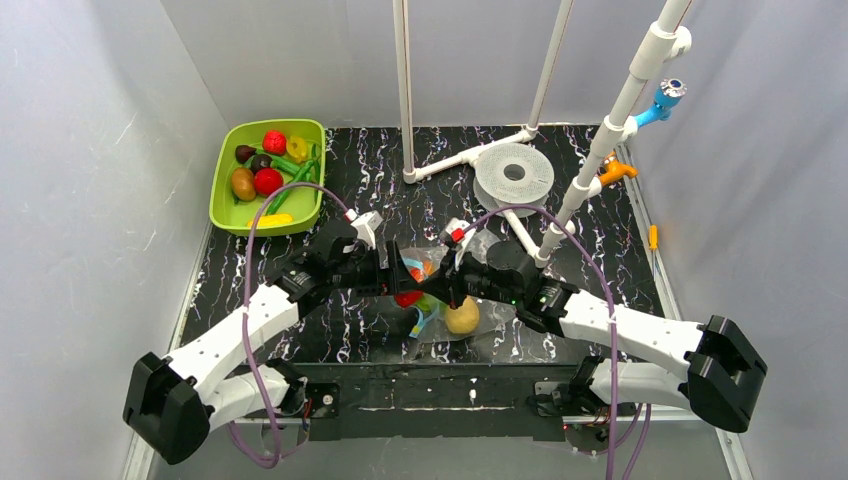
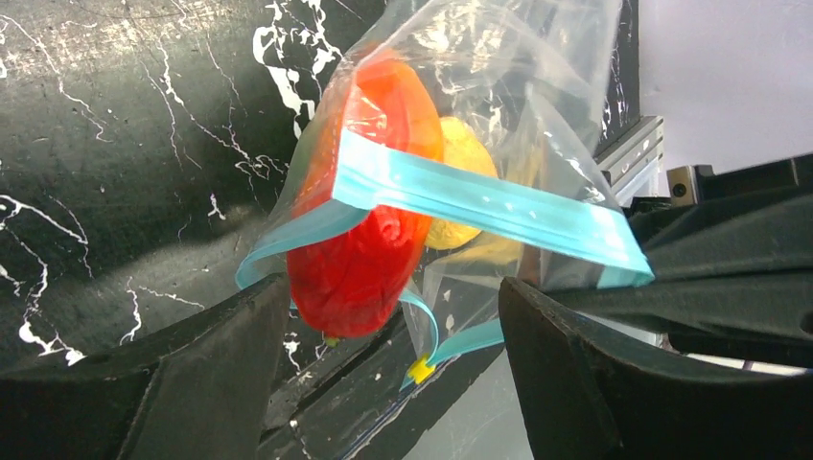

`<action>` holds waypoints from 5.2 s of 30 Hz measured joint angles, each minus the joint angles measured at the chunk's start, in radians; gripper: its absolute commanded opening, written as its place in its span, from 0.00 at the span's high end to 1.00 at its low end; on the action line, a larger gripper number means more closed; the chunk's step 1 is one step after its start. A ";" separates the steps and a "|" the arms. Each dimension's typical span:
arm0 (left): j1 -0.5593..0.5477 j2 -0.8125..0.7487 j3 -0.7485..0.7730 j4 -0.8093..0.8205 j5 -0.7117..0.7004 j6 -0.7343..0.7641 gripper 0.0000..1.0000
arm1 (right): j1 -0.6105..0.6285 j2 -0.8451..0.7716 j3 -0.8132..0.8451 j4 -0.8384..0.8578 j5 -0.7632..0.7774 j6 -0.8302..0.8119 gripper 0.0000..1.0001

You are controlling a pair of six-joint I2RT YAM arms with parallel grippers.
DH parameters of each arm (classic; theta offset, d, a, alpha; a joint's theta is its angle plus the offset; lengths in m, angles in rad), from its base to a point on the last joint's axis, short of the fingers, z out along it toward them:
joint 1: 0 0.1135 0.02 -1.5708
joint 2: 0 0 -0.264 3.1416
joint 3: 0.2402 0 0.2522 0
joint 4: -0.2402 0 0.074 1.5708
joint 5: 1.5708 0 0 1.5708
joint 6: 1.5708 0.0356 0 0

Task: Place the food in the zip-top bag and seal the zipper
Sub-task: Place the fake fruit in the zipper food storage bag, then adjust the zipper food storage bag at the center of the board, then pick up the fake fruit from the bin, then place the fake fruit in the zipper food storage bag.

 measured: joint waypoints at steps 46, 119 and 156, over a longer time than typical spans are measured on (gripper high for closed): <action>0.184 -0.192 0.411 -0.508 -0.629 0.236 0.02 | -0.209 0.090 0.330 -0.417 -0.235 0.286 0.99; 0.859 0.510 0.476 0.321 -0.332 0.000 0.68 | 0.020 -0.017 0.185 -0.280 0.135 -0.021 0.99; 0.037 -0.195 0.106 0.126 0.250 -0.081 0.71 | 0.005 0.061 0.307 -0.408 0.142 0.020 0.99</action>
